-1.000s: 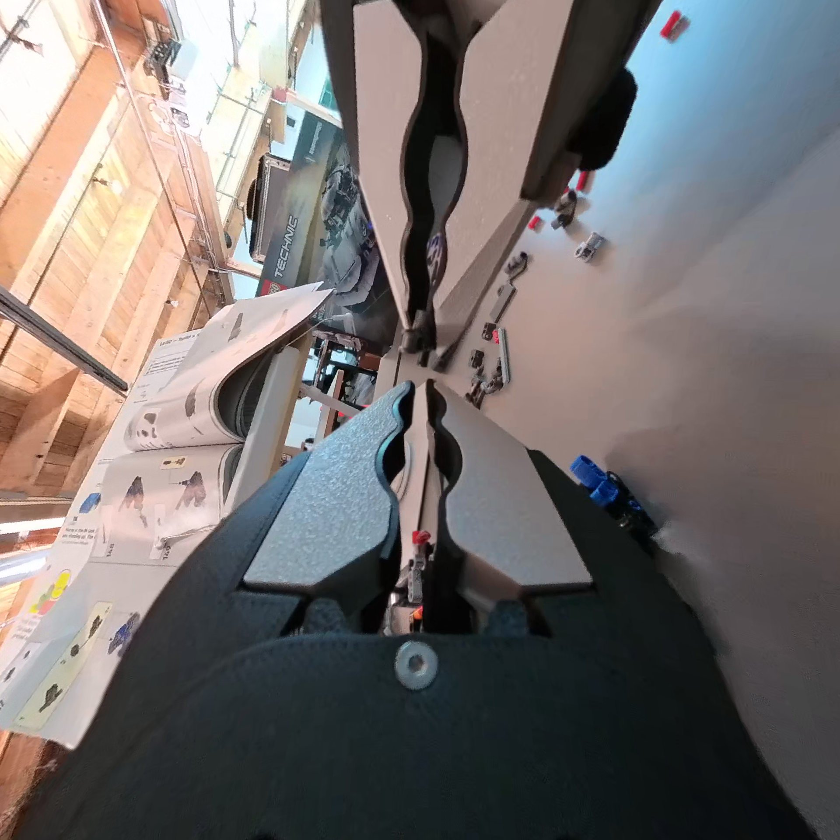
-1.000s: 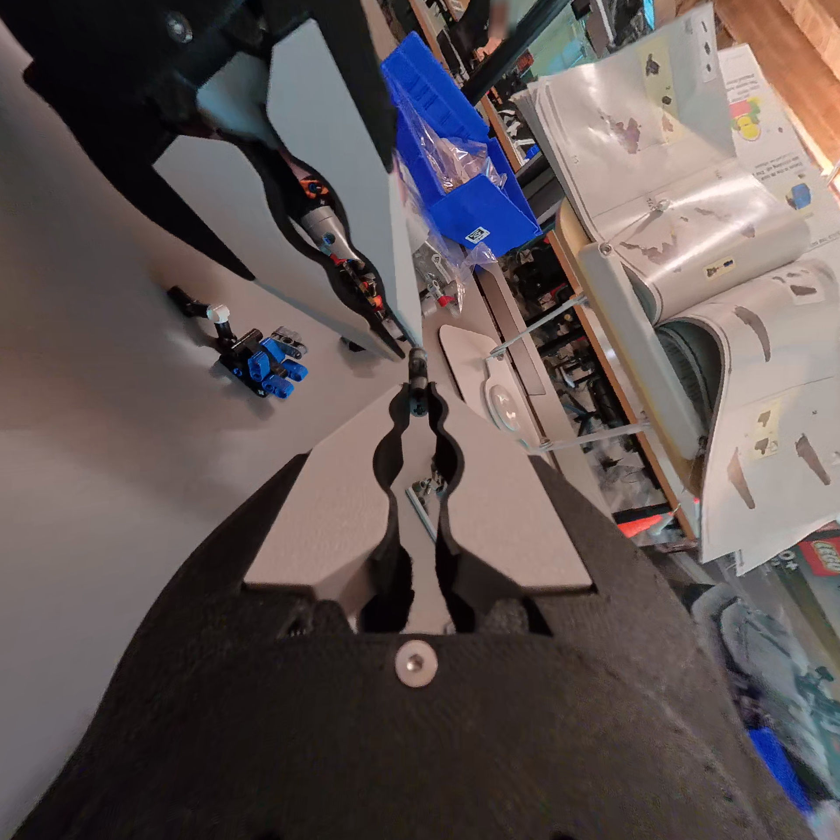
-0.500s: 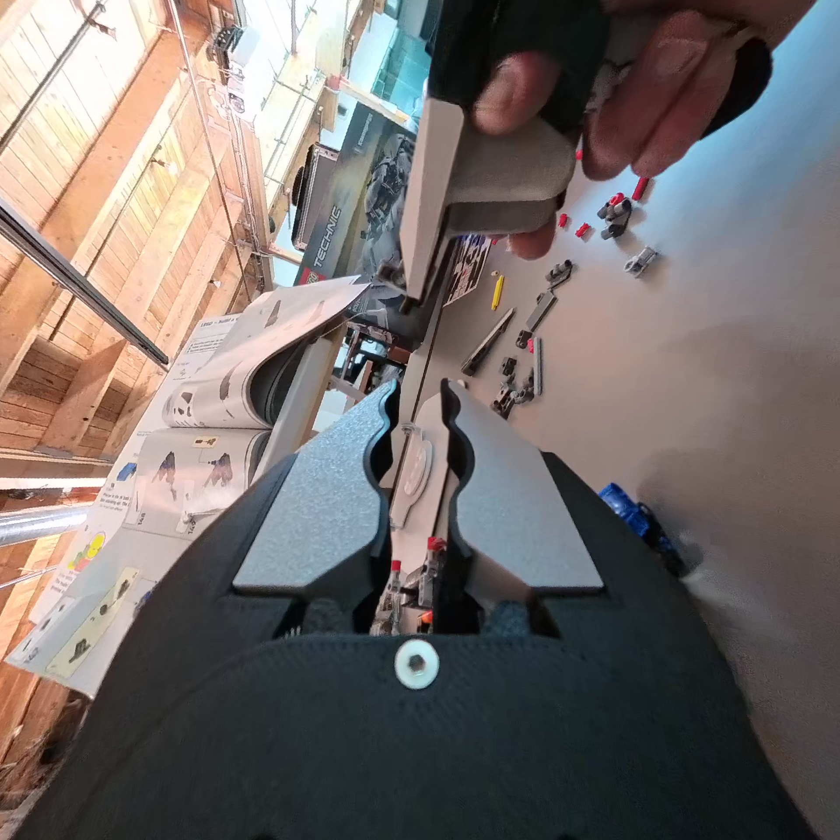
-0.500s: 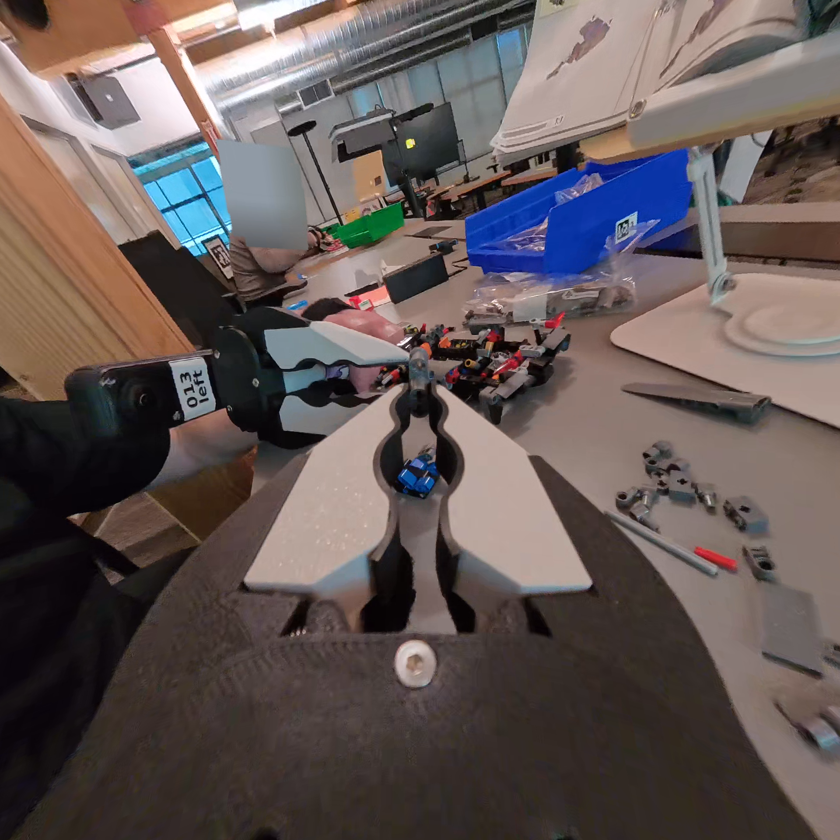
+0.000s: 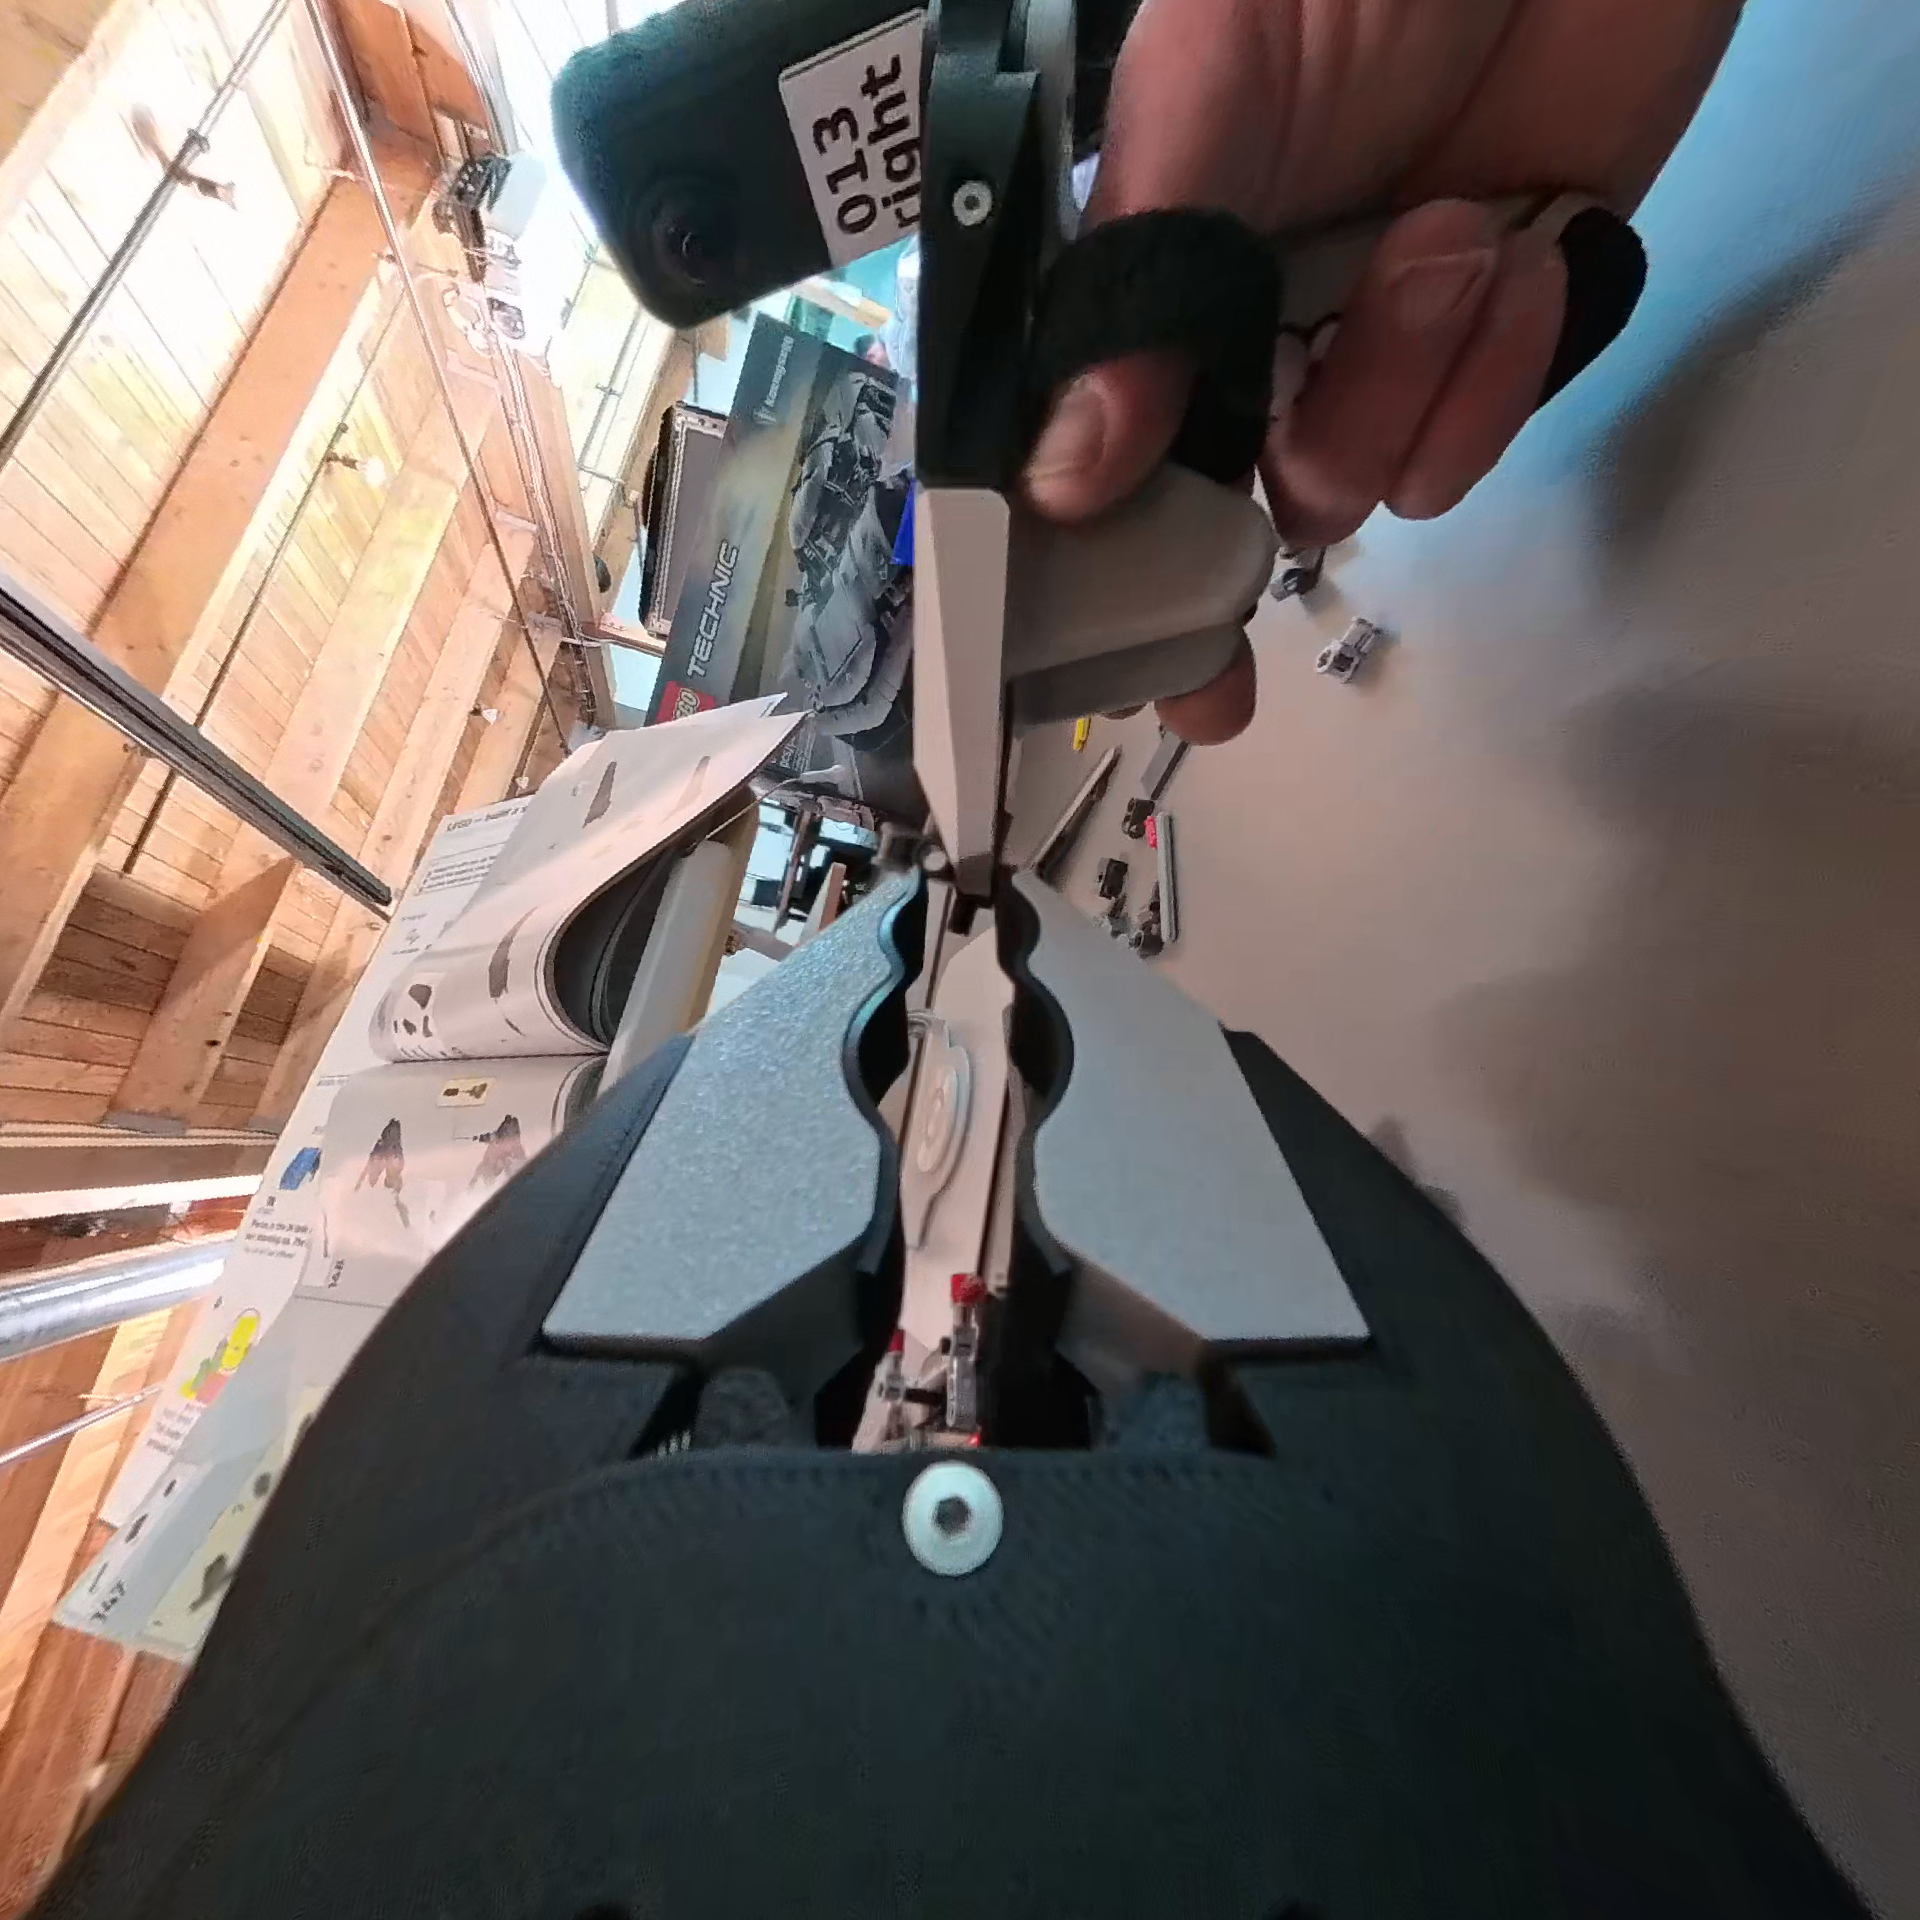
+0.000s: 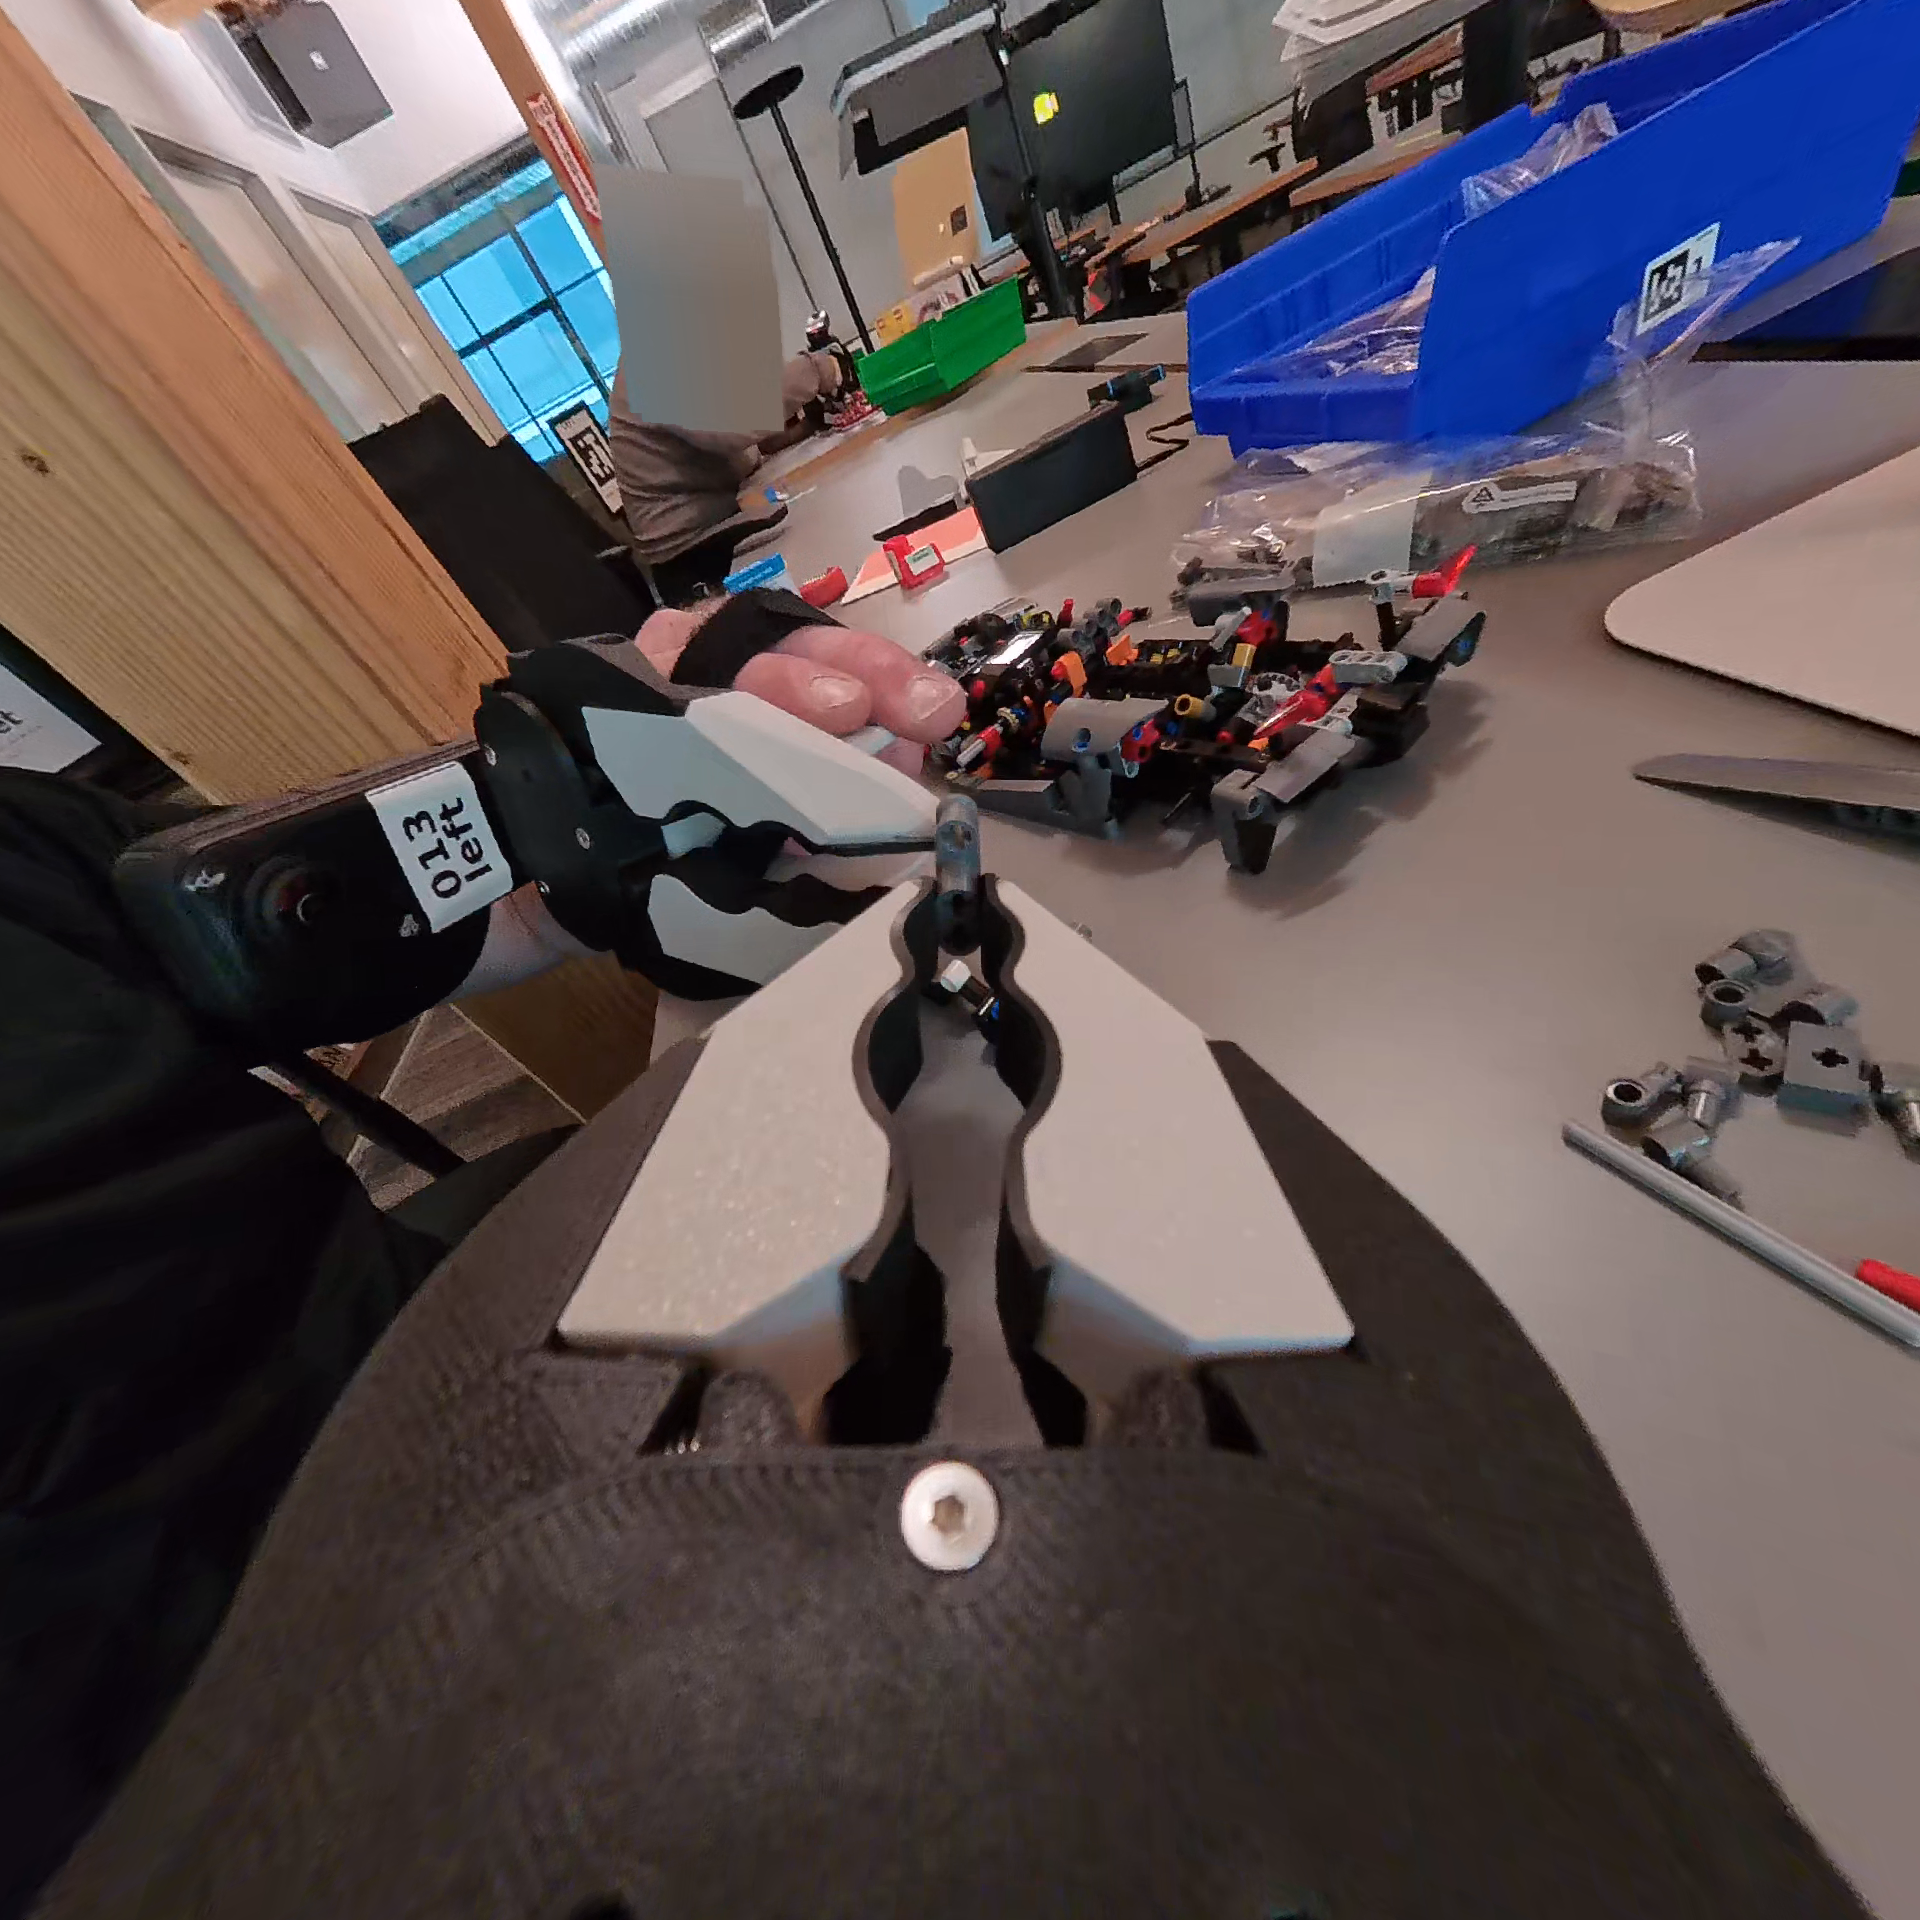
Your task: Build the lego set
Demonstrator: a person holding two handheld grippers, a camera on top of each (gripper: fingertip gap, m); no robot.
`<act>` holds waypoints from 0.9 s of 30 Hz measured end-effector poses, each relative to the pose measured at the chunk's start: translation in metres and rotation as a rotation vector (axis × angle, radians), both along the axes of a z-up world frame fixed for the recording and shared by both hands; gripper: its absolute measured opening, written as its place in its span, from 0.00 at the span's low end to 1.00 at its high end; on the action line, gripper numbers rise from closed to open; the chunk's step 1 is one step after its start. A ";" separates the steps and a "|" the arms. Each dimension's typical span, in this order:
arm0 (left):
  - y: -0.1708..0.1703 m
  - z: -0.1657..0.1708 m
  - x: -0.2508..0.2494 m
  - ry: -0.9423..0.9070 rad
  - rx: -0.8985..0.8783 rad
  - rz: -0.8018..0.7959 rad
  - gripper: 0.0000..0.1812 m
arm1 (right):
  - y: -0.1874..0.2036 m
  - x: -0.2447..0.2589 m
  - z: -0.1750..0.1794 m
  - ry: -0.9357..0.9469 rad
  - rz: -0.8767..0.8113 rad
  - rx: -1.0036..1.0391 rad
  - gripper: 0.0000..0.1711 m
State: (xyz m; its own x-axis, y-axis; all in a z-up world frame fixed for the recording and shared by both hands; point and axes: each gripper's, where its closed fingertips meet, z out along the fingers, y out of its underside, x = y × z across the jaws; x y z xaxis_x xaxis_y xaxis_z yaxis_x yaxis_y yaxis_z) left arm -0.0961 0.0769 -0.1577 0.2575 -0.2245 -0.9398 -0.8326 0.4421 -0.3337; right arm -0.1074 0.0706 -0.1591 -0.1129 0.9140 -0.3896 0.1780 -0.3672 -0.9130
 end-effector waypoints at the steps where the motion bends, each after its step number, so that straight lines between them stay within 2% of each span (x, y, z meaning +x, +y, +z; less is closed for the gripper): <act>1: 0.000 -0.001 0.000 0.005 -0.003 0.002 0.04 | -0.001 0.000 0.000 0.004 0.004 -0.008 0.02; 6: -0.001 -0.001 -0.001 -0.018 -0.048 -0.005 0.02 | -0.002 -0.001 0.003 0.012 -0.009 0.060 0.05; 8: -0.001 -0.001 -0.001 -0.043 -0.084 -0.011 0.02 | -0.001 -0.001 0.006 0.013 -0.047 0.174 0.11; 13: 0.001 -0.004 -0.007 -0.136 -0.218 -0.024 0.02 | 0.006 0.004 0.008 -0.038 -0.168 0.591 0.12; 18: 0.002 -0.015 -0.007 -0.099 -0.268 -0.014 0.02 | 0.011 0.002 -0.004 -0.160 -0.238 0.914 0.14; 23: 0.003 -0.022 -0.010 -0.062 -0.293 0.009 0.02 | 0.012 0.000 -0.013 -0.268 -0.278 1.164 0.13; 27: 0.000 -0.025 -0.008 -0.057 -0.328 0.007 0.02 | 0.016 0.000 -0.022 -0.352 -0.292 1.276 0.11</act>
State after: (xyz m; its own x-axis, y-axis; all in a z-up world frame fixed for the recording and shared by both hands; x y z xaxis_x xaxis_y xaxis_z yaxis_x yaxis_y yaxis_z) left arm -0.1043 0.0773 -0.1830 0.3100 -0.5105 -0.8021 -0.8113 0.2978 -0.5031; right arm -0.1078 0.0863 -0.1810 0.0751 0.6301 0.7729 0.5324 0.6300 -0.5654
